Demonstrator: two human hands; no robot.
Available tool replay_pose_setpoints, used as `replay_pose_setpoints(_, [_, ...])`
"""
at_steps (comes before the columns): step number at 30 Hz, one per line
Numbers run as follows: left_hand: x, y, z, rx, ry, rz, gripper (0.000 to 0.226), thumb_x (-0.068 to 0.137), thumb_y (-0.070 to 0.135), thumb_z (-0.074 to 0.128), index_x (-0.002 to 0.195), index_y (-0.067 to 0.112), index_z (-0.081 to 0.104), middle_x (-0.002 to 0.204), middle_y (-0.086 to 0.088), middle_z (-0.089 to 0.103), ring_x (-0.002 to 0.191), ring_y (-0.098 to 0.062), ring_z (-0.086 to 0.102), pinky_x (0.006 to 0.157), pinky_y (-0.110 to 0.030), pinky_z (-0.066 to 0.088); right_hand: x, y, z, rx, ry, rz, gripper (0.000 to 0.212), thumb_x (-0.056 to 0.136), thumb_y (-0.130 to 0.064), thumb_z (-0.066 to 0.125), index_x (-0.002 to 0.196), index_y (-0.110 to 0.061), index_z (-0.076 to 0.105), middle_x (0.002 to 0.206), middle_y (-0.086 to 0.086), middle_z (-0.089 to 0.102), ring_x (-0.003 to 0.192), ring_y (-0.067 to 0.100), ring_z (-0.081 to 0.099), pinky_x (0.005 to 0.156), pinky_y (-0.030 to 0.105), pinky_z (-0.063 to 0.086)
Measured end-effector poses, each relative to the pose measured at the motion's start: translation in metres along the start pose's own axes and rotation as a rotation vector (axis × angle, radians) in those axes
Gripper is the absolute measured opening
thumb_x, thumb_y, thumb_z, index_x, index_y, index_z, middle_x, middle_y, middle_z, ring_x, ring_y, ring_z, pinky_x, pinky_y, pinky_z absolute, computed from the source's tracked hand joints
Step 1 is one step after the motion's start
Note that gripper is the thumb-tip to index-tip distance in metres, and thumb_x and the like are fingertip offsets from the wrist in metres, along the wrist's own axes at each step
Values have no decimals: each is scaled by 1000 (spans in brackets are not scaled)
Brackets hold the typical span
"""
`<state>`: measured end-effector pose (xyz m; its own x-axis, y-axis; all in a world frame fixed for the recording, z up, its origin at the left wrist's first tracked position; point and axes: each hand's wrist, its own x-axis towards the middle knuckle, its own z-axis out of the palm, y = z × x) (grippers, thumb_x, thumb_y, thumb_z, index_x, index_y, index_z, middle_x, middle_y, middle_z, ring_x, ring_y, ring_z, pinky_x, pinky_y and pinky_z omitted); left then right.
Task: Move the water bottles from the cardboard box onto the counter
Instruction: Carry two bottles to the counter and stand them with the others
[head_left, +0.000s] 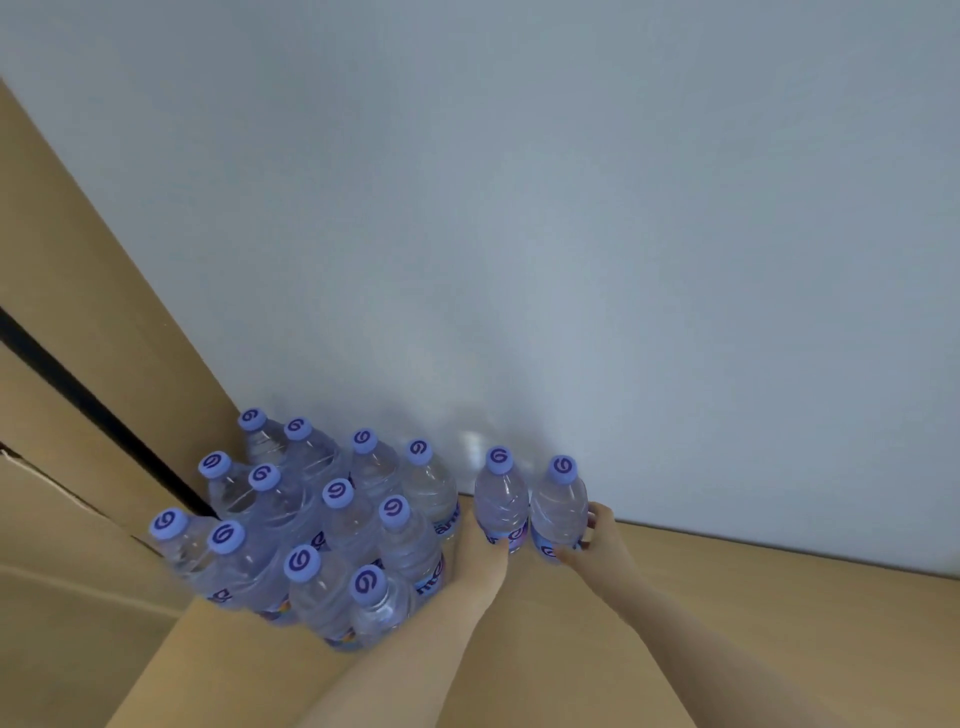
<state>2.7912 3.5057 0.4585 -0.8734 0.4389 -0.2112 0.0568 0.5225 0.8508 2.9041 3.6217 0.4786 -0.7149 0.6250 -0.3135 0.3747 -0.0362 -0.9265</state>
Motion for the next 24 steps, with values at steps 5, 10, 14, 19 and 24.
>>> replay_pose_setpoints(5, [-34, -24, 2, 30, -154, -109, 17, 94, 7, 44, 99, 18, 55, 75, 5, 52, 63, -7, 47, 55, -15, 38, -16, 22, 0, -143, -29, 96, 54, 89, -15, 62, 136, -14, 35, 113, 2, 55, 85, 12, 58, 63, 20, 43])
replay_pose_setpoints(10, [-68, -40, -2, 103, -163, -123, 25, 94, 6, 46, 83, 26, 55, 82, 9, 55, 83, -13, 53, 70, -20, 42, -40, 33, 15, -265, -118, 109, 39, 93, -17, 57, 130, -11, 44, 116, 5, 54, 83, 14, 55, 71, 24, 45])
replay_pose_setpoints(14, [-91, -53, -14, 95, -131, -144, 20, 96, 5, 46, 103, 15, 61, 103, 1, 60, 95, -11, 53, 79, -16, 38, -60, 38, 35, -302, -170, 74, 32, 94, -13, 55, 125, -7, 49, 116, 11, 56, 85, 17, 52, 68, 22, 43])
replay_pose_setpoints(19, [-119, -74, -40, 57, -53, -177, 25, 93, 0, 44, 103, 8, 66, 102, -7, 67, 99, -19, 60, 80, -19, 41, -85, 46, 61, -363, -229, 30, 24, 93, -14, 56, 117, -11, 53, 105, 5, 58, 78, 15, 52, 61, 19, 41])
replay_pose_setpoints(24, [-138, -97, -79, 96, -16, -218, 23, 93, 6, 45, 98, 19, 64, 98, 1, 65, 87, -11, 57, 74, -18, 42, -107, 44, 90, -471, -333, -11, 21, 91, -21, 58, 111, -16, 56, 96, -1, 59, 79, 13, 55, 70, 21, 44])
